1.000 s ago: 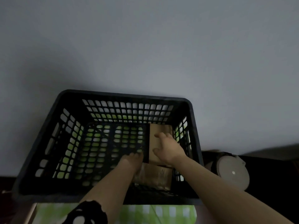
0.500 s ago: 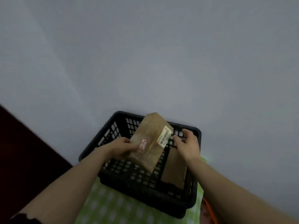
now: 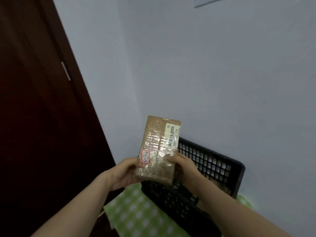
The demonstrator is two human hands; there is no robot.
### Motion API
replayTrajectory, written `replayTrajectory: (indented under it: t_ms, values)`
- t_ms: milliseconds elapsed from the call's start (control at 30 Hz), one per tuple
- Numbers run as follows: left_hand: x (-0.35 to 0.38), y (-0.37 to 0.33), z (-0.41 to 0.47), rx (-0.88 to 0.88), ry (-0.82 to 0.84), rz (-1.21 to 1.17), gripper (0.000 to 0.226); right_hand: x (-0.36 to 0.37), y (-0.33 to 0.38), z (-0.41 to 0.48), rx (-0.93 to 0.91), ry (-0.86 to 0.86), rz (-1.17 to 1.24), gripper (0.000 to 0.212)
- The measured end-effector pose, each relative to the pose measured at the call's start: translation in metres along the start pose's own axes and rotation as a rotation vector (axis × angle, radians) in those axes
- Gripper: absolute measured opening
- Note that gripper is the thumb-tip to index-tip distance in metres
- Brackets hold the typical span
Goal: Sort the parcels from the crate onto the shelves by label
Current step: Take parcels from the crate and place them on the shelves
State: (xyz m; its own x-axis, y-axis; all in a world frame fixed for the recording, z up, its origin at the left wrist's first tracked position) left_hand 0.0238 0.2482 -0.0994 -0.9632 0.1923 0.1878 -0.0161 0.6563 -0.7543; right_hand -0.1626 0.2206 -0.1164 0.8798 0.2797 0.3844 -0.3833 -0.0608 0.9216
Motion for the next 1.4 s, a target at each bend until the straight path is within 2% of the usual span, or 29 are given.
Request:
replayTrajectory:
  t_ms: [100, 167, 267, 400, 600, 633, 700, 733, 833, 933, 1067, 1200, 1300, 1400]
  values:
    - [-0.016, 0.003, -0.032, 0.114, -0.075, -0.091, 0.058, 0.030, -0.001, -0.002, 0.021, -0.007, 0.043, 0.017]
    - [-0.026, 0.005, -0.052, 0.205, -0.125, -0.176, 0.044, 0.053, -0.004, -0.003, 0.025, -0.002, 0.108, 0.027]
    - [-0.039, 0.010, -0.074, 0.254, -0.224, -0.206, 0.042, 0.084, -0.008, -0.007, 0.031, 0.028, 0.193, 0.045]
    - [-0.060, 0.003, -0.105, 0.309, -0.311, -0.153, 0.038, 0.107, -0.010, -0.007, 0.038, 0.097, 0.196, 0.044]
    - [-0.102, -0.011, -0.166, 0.326, -0.468, 0.007, 0.027, 0.109, 0.015, 0.008, -0.061, 0.110, 0.188, 0.022]
    - [-0.106, -0.012, -0.174, 0.312, -0.495, 0.047, 0.027, 0.113, 0.016, 0.010, -0.069, 0.116, 0.155, 0.033]
    - [-0.113, -0.012, -0.186, 0.287, -0.521, 0.117, 0.033, 0.123, 0.013, 0.012, -0.047, 0.190, 0.048, 0.080]
    - [-0.115, -0.011, -0.189, 0.280, -0.525, 0.129, 0.034, 0.131, 0.009, 0.010, -0.032, 0.253, 0.017, 0.088]
    - [-0.120, -0.005, -0.201, 0.283, -0.541, 0.094, 0.028, 0.153, 0.004, -0.002, 0.020, 0.387, -0.039, 0.071]
    - [-0.121, 0.002, -0.214, 0.285, -0.558, 0.069, 0.022, 0.164, 0.001, -0.005, 0.014, 0.412, -0.069, 0.075]
    - [-0.128, 0.015, -0.229, 0.305, -0.561, 0.013, 0.024, 0.179, -0.002, -0.008, -0.001, 0.401, -0.097, 0.083]
    - [-0.129, 0.025, -0.239, 0.297, -0.530, 0.037, 0.042, 0.190, -0.005, -0.012, 0.003, 0.401, -0.088, 0.091]
    - [-0.131, 0.032, -0.245, 0.288, -0.537, 0.060, 0.060, 0.195, -0.010, -0.015, 0.010, 0.392, -0.060, 0.090]
    - [-0.134, 0.040, -0.250, 0.291, -0.550, 0.042, 0.064, 0.201, -0.012, -0.019, 0.005, 0.405, -0.062, 0.085]
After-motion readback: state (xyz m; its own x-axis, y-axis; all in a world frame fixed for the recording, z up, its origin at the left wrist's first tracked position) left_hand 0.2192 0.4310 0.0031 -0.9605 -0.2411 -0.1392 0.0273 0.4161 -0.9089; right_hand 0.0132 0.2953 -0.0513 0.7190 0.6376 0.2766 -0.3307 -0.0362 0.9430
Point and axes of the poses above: each hand's wrist, its own z-axis towards the middle knuckle, its own x-axis out of the palm, y = z × x, the point moved 4 cm from there along z, towards the middle knuckle, and after that the axes turned 15 degrees about -x, right-handed, at the moved point
